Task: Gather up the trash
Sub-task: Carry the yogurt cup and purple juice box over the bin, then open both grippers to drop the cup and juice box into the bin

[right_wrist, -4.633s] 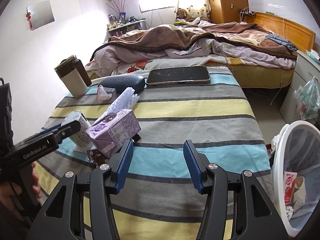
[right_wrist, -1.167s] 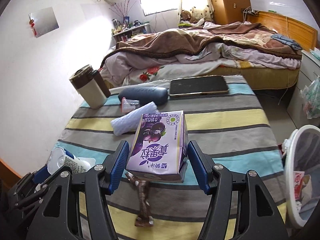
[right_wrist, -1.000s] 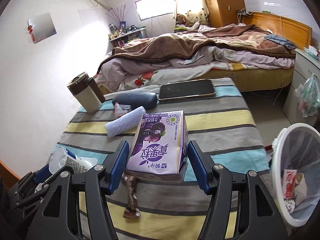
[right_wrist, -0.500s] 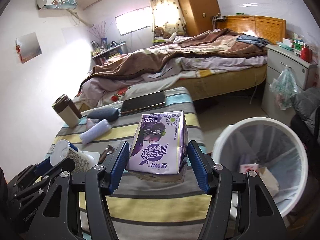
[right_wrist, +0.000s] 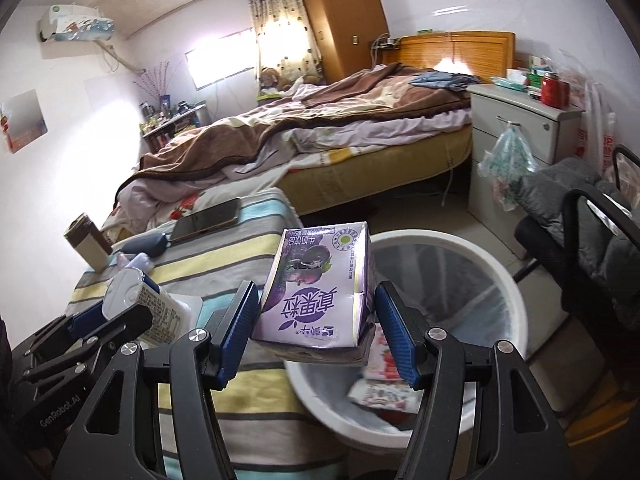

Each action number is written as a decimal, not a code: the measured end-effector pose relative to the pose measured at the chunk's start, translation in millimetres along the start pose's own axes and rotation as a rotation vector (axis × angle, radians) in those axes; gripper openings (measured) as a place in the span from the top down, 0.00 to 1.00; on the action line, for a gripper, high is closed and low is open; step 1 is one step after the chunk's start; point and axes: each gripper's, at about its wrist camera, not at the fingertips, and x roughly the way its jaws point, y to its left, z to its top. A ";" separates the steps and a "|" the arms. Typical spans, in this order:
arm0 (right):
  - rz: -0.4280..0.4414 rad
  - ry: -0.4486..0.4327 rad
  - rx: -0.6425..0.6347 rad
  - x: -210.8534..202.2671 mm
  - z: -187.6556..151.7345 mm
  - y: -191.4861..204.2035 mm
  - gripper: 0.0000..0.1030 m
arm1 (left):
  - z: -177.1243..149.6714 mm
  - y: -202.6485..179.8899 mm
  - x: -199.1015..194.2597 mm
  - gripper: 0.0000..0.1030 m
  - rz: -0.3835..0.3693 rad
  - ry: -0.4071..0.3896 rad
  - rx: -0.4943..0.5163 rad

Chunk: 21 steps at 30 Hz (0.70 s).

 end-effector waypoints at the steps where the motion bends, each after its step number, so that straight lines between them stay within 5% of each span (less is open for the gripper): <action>1: -0.025 0.003 0.003 0.2 -0.7 -7.4 0.39 | 0.5 -6.6 2.9 0.52 -0.011 0.003 0.008; 8: -0.096 0.051 0.027 6.2 -5.9 -42.5 0.39 | 2.9 -44.7 33.7 0.51 -0.092 0.052 0.040; 21: -0.129 0.142 0.041 23.7 -20.5 -72.2 0.39 | -6.8 -73.2 74.5 0.51 -0.096 0.125 0.084</action>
